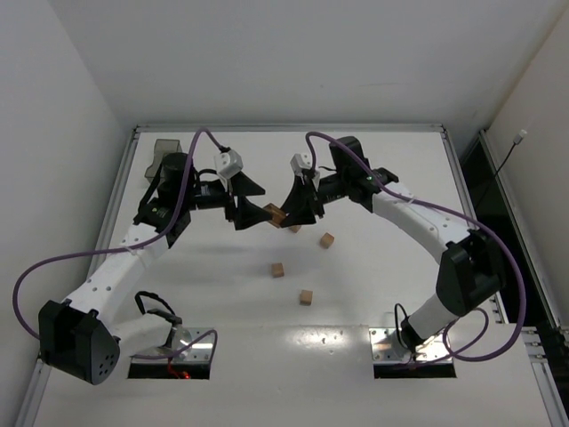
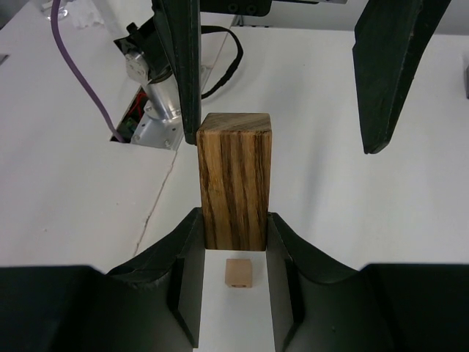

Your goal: Build the wood block tower

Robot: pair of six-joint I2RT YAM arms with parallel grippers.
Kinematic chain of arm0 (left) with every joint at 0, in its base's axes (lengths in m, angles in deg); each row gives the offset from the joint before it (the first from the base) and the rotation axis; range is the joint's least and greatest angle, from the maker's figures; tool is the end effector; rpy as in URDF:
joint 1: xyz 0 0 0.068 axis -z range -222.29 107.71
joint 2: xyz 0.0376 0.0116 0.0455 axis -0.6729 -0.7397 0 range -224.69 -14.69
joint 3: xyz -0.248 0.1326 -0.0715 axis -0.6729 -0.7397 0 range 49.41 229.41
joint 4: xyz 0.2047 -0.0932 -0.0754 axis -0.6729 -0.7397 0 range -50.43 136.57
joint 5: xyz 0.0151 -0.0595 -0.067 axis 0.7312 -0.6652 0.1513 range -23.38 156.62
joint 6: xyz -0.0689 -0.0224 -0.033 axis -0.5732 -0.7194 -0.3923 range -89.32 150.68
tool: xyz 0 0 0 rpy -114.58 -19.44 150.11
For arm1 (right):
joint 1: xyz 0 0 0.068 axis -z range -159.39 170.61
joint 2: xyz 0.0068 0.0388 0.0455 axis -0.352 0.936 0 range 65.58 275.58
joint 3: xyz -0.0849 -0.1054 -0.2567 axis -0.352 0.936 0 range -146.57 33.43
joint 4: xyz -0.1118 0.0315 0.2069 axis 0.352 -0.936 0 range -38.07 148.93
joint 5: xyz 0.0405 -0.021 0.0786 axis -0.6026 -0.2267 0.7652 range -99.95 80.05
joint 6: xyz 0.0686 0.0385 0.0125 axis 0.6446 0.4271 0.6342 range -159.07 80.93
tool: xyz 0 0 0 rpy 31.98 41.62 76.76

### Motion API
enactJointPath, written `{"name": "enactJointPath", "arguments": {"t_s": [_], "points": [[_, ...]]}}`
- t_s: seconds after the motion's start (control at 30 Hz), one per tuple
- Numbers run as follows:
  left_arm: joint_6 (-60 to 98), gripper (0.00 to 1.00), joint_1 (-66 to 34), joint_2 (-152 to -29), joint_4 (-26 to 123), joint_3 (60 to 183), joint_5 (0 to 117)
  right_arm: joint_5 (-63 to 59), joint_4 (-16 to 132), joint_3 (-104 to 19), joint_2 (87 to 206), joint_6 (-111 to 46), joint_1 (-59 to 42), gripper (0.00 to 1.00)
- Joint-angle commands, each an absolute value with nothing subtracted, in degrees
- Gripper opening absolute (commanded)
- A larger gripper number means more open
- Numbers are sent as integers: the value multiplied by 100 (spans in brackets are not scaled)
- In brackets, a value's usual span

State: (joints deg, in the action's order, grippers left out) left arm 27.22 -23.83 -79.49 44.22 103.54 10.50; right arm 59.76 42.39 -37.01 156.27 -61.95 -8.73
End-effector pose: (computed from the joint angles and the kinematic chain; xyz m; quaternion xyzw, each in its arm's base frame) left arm 0.2054 -0.1286 0.3617 0.3804 0.6466 -0.4659 0.4692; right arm 0.2543 0.2168 0.3174 -0.5527 0.5462 0.5309 0.3381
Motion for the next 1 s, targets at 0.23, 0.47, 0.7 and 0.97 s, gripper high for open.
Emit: {"name": "enactJointPath", "arguments": {"t_s": [0.23, 0.47, 0.7, 0.97], "points": [[2629, 60, -2208, -7973, 4728, 10356, 905, 6370, 4434, -4075, 15760, -6254, -962, 0], [2734, 55, -2208, -7973, 4561, 10356, 905, 6370, 4434, -4180, 15760, -6254, -962, 0], [2998, 44, -2208, -7973, 4279, 10356, 905, 6423, 4434, -4181, 15760, -6254, -962, 0], [3287, 0, -2155, -8025, 3604, 10689, 1694, 5967, 3802, -4181, 15760, -6754, -962, 18]]}}
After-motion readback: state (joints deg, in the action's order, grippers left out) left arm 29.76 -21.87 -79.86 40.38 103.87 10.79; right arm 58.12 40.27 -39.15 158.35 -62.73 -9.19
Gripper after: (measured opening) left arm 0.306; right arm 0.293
